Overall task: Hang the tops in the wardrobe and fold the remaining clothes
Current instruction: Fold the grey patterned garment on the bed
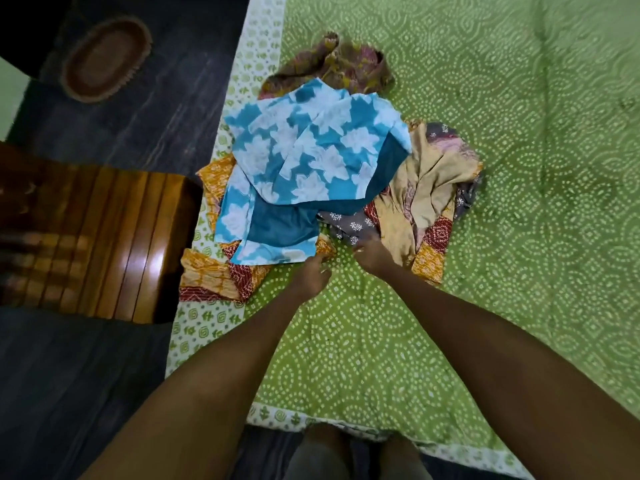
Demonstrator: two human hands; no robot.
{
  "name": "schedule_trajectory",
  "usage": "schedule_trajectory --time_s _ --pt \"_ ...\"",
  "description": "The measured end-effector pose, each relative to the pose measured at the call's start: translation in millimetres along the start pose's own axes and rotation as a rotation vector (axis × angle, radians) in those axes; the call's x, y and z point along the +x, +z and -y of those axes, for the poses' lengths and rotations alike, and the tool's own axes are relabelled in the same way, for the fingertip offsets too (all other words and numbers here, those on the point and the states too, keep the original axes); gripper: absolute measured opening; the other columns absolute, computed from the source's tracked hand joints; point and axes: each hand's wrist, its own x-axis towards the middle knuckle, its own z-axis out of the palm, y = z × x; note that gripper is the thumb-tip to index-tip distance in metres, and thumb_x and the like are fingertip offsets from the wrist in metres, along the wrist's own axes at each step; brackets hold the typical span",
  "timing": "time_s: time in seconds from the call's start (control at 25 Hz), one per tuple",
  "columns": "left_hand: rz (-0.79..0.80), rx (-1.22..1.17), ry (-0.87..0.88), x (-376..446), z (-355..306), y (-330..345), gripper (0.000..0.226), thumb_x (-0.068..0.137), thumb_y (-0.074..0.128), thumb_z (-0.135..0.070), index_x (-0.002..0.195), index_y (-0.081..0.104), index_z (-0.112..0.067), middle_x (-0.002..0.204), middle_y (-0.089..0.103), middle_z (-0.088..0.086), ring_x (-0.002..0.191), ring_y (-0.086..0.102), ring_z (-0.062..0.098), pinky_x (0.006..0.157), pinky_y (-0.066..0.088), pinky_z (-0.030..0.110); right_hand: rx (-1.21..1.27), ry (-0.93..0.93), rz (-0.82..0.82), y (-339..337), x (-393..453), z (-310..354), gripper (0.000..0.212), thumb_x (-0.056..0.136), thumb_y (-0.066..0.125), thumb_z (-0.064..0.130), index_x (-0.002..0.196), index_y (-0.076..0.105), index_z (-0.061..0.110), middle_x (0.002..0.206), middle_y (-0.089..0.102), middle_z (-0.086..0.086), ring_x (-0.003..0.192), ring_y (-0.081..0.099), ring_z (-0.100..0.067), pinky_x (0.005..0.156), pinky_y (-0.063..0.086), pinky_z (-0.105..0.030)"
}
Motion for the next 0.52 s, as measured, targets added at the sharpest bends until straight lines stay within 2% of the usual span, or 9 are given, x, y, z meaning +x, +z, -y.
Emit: schedule_trajectory --time_s 0.08,0.12,0.16,0.2,0.24,0.32,0.36,0.44,0.52 --pt "-0.005 -0.01 -0.014 15.5 12.2 6.6 0.047 0.093 0.054 -0.02 0.135 0.043 -0.001 0.136 0.048 0.02 0.124 0.046 0.032 0.1 0.036 0.033 -0.243 -0.059 0.099 5.9 27.9 -0.4 0.03 0.09 0.051 0.01 0.118 0.062 0.009 0.158 0.007 -0.011 0.126 0.045 -0.027 0.099 0.043 -0.038" --pt "-0.021 -0.036 -0.017 21.8 16.1 9.7 0.046 0.094 0.053 -0.019 0.135 0.044 -0.001 0.136 0.048 0.019 0.124 0.046 0.031 0.1 0.036 0.033 -0.311 -0.027 0.131 7.4 40.9 0.3 0.036 0.09 0.051 0.012 0.125 0.058 0.015 0.158 -0.007 -0.006 0.126 0.046 -0.027 0.099 0.043 -0.039" --pt "-0.038 -0.055 -0.015 25.6 18.3 12.7 0.045 0.093 0.054 -0.018 0.134 0.045 -0.001 0.135 0.049 0.019 0.123 0.047 0.031 0.098 0.035 0.031 -0.333 0.017 0.146 9.8 52.1 -0.4 0.043 0.09 0.051 0.013 0.132 0.051 0.016 0.158 -0.011 -0.006 0.126 0.045 -0.029 0.1 0.043 -0.04" --pt "-0.051 -0.065 -0.005 27.9 20.7 15.7 0.043 0.093 0.054 -0.016 0.133 0.046 0.0 0.133 0.051 0.019 0.122 0.047 0.031 0.096 0.033 0.029 -0.309 0.064 0.128 11.2 59.3 -0.1 0.048 0.089 0.051 0.013 0.137 0.045 0.014 0.158 -0.004 -0.008 0.127 0.043 -0.032 0.1 0.043 -0.041" --pt "-0.055 -0.065 0.002 28.9 22.8 18.1 0.042 0.093 0.055 -0.015 0.131 0.048 0.0 0.132 0.052 0.019 0.121 0.048 0.031 0.094 0.033 0.027 -0.252 0.104 0.066 12.5 64.2 1.1 0.05 0.089 0.053 0.011 0.137 0.043 0.009 0.155 0.014 -0.012 0.126 0.044 -0.034 0.099 0.044 -0.04" --pt "-0.065 -0.095 0.004 29.0 27.7 21.5 0.041 0.092 0.057 -0.014 0.13 0.05 0.0 0.13 0.054 0.018 0.12 0.05 0.031 0.096 0.036 0.029 -0.149 0.148 -0.168 5.3 63.6 7.7 0.037 0.087 0.058 0.007 0.123 0.055 0.0 0.127 0.052 -0.017 0.11 0.056 -0.033 0.086 0.047 -0.036" --pt "-0.071 -0.119 0.001 27.0 29.5 21.5 0.041 0.091 0.058 -0.014 0.129 0.05 0.001 0.13 0.055 0.019 0.12 0.05 0.032 0.098 0.037 0.031 -0.106 0.164 -0.261 -2.9 59.8 12.0 0.029 0.085 0.06 0.004 0.114 0.06 0.0 0.114 0.06 -0.017 0.1 0.059 -0.031 0.078 0.047 -0.034" --pt "-0.083 -0.122 0.004 19.5 26.0 17.3 0.044 0.091 0.058 -0.012 0.131 0.047 0.001 0.132 0.052 0.018 0.122 0.048 0.031 0.1 0.037 0.032 -0.002 0.157 -0.353 -22.7 51.4 18.1 0.026 0.08 0.06 0.002 0.106 0.058 0.004 0.103 0.063 -0.017 0.092 0.059 -0.032 0.067 0.042 -0.034" --pt "-0.115 -0.119 -0.002 12.9 13.7 9.1 0.049 0.089 0.057 -0.011 0.135 0.043 -0.002 0.135 0.049 0.016 0.124 0.045 0.03 0.1 0.034 0.03 0.007 0.09 -0.306 -40.8 37.6 24.3 0.033 0.08 0.061 0.008 0.11 0.049 0.008 0.101 0.062 -0.016 0.091 0.058 -0.034 0.065 0.038 -0.035"
